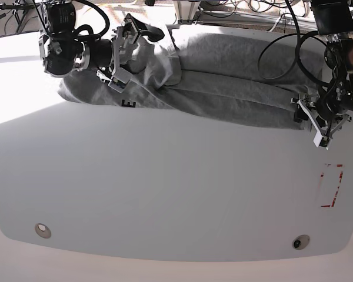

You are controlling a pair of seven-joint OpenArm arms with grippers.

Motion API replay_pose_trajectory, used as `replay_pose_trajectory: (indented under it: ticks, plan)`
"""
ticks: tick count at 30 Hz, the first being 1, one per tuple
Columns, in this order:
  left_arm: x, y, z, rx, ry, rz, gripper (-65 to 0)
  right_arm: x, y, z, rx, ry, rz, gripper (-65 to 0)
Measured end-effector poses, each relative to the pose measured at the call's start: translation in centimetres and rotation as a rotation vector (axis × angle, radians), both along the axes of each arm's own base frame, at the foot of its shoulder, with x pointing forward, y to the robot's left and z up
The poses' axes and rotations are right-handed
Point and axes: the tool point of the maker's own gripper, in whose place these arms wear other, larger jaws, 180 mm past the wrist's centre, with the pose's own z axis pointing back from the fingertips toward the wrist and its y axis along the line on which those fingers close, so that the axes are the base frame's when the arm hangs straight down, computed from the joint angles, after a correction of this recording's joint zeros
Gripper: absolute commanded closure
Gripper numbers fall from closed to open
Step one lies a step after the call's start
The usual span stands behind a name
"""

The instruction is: Fold the T-shirt properly

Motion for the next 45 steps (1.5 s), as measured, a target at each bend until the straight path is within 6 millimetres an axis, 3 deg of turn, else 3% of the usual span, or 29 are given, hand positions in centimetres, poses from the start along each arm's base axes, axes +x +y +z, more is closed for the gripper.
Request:
replay_pose_trajectory:
  ticks: [3,8,15,23,32,39,45]
  plan:
    - [0.4,-0.6,1.4,0.015,-0.04,-0.023,-36.7,1.2,-0.7,0.4,-0.005,-0.03,-0.031,-55.8]
    - [1.3,-3.4,3.9,-0.065,-0.139,-0.059,-36.7,3.4,-3.5,1.2,-0.039,-0.085,-0.139,-33.1]
    - [-0.4,-5.7,2.4,-0.171,-0.103,-0.084,-36.5,4.4,-7.0,-0.5,-0.195,-0.106,-0.249,-4.1]
    - [-3.2,-5.5,-0.8,-0.193,-0.022,-0.023,-36.5,2.9,-8.4,-2.9,-0.354,-0.099,-0.298,-4.6]
    - [-6.3,-3.5,-4.9,-0.168,0.079,0.037,-36.5,3.1,-12.6,-4.9,-0.608,-0.151,-0.34,-4.8]
    - [-5.6,-2.5,-5.7,-0.201,0.053,0.069,-36.5,3.2,-15.6,-8.2,-0.73,-0.133,-0.375,-4.8]
    - [-5.5,-2.6,-5.7,-0.206,0.044,0.069,-36.5,6.5,-15.8,-9.1,-0.626,-0.174,-0.449,-4.8]
